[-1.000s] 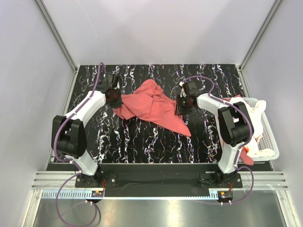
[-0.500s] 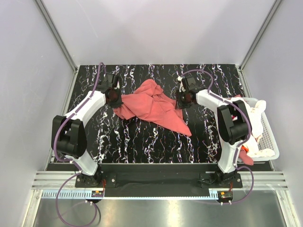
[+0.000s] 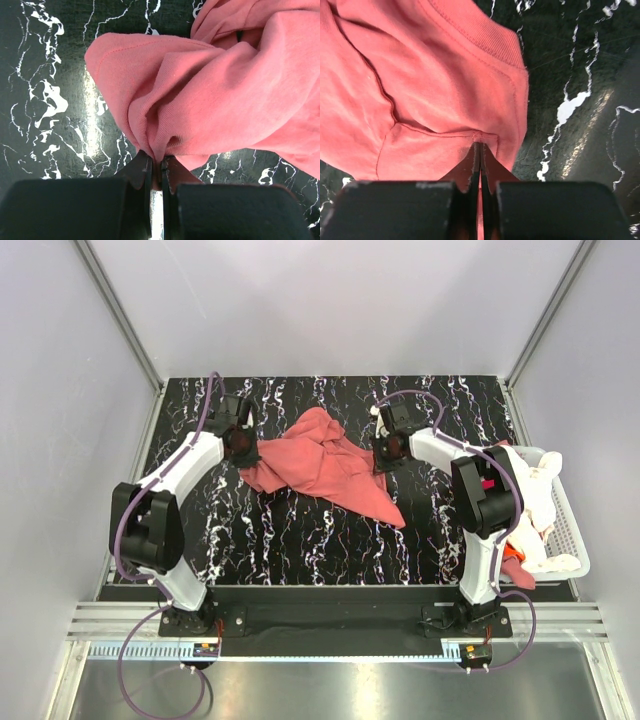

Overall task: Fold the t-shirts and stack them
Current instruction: Flatten the tshirt out

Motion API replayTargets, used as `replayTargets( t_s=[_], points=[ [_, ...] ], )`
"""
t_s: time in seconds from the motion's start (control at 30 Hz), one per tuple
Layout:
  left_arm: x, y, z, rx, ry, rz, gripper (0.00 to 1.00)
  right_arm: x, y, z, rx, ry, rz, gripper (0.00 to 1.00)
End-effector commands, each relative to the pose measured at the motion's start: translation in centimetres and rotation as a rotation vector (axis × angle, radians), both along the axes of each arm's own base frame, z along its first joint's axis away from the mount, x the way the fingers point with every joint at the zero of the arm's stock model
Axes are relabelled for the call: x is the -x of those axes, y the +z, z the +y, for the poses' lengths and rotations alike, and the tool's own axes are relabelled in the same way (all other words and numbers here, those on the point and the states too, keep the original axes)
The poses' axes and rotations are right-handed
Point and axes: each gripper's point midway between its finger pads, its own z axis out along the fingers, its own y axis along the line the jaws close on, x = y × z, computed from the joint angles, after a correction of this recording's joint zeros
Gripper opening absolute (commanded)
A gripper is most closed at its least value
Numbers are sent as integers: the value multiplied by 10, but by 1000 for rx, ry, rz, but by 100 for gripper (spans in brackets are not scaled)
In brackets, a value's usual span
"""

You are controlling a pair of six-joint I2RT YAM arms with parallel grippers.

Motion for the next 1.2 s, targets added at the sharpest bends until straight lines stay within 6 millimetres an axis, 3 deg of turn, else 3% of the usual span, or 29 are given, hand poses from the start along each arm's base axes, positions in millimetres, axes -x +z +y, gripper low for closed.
replayTargets(
  t_s=[0.0,0.1,0.17,0.2,0.23,0.27,0.3,0.37,0.43,0.47,0.53,0.6,0.67,0.73,0.83,0.87,0.97,1.03,1.17],
  points=[
    [-15,8,-9,44,-15,-52,0,-23,29,0,16,3,-104,0],
    [-26,25,-17,83,-19,-85,0,-37,61,-9,56,-44,-189,0],
    [-33,41,-19,99,-17,-115,0,-41,79,-34,147,-137,-203,0],
    [-43,65,-23,115,-16,-169,0,-52,109,-37,149,-164,-261,0],
    [-47,78,-24,129,-11,-191,0,-55,124,-42,165,-180,-283,0],
    [-55,103,-27,149,-9,-240,0,-52,137,-52,212,-194,-294,0],
    [-57,116,-30,169,-14,-263,0,-58,173,-54,197,-210,-365,0],
    [-59,148,-36,213,-25,-323,0,-55,213,-56,186,-202,-423,0],
    [-57,158,-39,236,-33,-337,0,-47,235,-48,125,-173,-444,0],
    [-55,152,-39,233,-34,-323,0,-36,231,-34,56,-121,-390,0],
    [-49,138,-35,210,-31,-293,0,-23,218,-24,-1,-116,-319,2],
    [-36,106,-20,152,-2,-226,0,-3,188,-15,-54,-93,-221,15],
    [-22,85,17,26,86,-197,0,11,159,-9,-103,-104,-158,22],
    [-14,75,49,-80,149,-189,0,23,146,-1,-150,-90,-119,29],
    [-3,53,77,-85,203,-130,0,48,116,8,-186,-94,-38,35],
    [0,48,73,-45,196,-114,0,59,101,8,-195,-119,6,38],
    [-3,45,70,-14,184,-106,0,74,91,12,-248,-138,37,47],
    [-5,40,67,-6,174,-93,0,68,96,24,-316,-78,-19,53],
    [-7,38,62,21,163,-87,0,68,71,34,-330,-11,33,55]
  ],
)
